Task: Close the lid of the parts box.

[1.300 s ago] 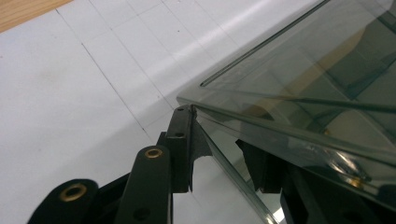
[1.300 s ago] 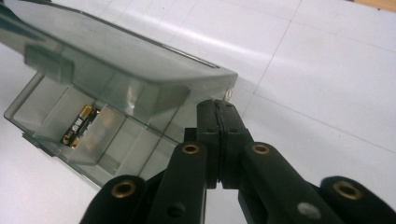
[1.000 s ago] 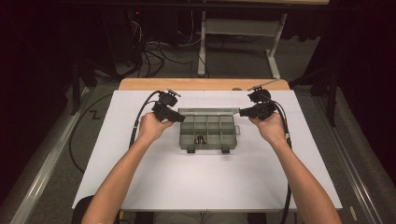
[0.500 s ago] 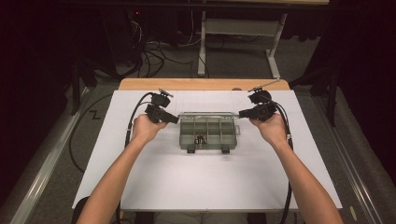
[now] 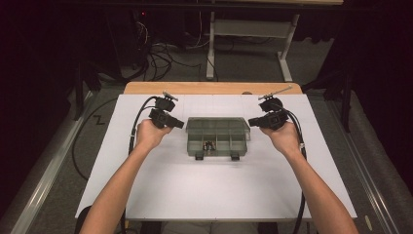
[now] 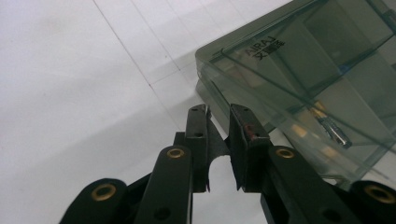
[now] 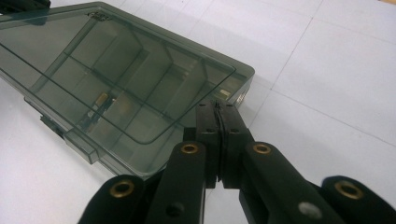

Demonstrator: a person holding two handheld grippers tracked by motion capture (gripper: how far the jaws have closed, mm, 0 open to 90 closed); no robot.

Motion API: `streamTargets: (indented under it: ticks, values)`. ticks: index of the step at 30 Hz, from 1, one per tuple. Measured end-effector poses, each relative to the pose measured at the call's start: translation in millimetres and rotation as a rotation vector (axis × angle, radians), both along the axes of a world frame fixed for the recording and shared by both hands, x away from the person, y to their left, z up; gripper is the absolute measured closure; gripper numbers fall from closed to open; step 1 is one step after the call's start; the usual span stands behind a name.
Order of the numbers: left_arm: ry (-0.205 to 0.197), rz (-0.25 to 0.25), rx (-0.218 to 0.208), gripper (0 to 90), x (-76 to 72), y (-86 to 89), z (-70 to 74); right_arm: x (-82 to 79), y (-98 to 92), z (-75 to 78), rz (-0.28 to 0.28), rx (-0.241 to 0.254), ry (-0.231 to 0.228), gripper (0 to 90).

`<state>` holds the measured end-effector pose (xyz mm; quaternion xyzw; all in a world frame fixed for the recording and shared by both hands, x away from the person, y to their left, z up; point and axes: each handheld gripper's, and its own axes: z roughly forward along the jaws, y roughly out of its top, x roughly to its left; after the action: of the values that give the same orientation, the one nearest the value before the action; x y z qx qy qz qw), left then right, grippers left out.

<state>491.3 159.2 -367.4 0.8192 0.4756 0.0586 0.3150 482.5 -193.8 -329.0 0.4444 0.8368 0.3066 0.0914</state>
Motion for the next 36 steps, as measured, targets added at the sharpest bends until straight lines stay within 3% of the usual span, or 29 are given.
streamTargets:
  ticks: [7,14,36]
  values:
    - [-0.009,-0.008,0.005,79.5,-1.2,2.0,0.5,-2.1,1.1,-1.5,0.011,0.004,0.002,90.0]
    - [-0.034,-0.014,-0.021,79.4,-4.3,2.9,4.2,-3.4,0.7,-7.1,0.021,0.005,0.008,90.0]
    - [-0.076,-0.063,-0.030,79.3,-15.7,-13.9,2.4,-7.6,-0.4,-23.0,0.043,0.008,0.022,90.0]
